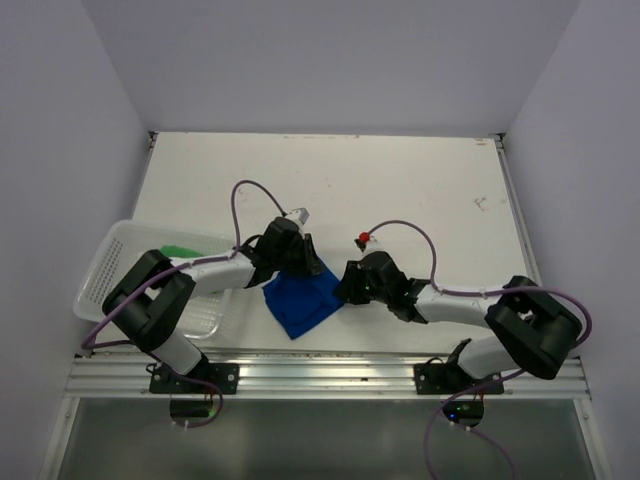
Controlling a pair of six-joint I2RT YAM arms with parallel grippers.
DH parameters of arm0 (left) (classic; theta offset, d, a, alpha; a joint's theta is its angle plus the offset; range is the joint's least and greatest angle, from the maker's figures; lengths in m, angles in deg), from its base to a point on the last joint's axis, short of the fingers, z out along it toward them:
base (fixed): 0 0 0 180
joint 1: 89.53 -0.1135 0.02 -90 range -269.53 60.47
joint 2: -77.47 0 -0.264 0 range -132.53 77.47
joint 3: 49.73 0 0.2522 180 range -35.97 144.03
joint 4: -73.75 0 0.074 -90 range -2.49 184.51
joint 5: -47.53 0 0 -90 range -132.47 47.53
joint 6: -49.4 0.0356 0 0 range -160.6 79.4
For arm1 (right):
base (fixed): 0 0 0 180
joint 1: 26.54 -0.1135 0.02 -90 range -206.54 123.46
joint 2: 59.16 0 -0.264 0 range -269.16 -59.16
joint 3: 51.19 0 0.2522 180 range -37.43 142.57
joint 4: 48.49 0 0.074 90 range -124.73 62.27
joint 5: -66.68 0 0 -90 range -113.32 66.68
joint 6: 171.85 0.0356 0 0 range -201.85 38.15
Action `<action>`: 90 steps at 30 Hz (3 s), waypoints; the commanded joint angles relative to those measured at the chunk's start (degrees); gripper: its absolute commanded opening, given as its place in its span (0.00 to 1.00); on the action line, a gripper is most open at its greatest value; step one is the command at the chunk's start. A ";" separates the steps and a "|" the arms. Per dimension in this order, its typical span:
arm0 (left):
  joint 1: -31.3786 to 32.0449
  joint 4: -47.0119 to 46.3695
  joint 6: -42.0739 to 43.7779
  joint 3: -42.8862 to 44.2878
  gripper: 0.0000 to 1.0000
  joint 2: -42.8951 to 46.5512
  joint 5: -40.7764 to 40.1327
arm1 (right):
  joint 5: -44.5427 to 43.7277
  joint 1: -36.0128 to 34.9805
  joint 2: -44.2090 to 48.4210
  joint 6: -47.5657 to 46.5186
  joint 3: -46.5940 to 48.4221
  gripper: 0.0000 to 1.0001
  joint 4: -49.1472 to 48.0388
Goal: Roll the towels
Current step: Roll the towel
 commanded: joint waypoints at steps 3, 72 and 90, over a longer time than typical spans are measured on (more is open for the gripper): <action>0.37 5.99 3.44 5.37 0.28 0.89 -3.17 | -10.50 -2.37 4.13 -8.96 1.45 0.00 6.64; 4.41 4.33 2.04 -3.15 0.30 4.32 -6.25 | -63.78 -42.80 -9.86 -19.51 18.16 0.65 23.97; 4.50 4.50 1.87 -3.85 0.30 4.85 -6.42 | -38.40 -26.59 27.23 -9.59 0.67 0.69 17.11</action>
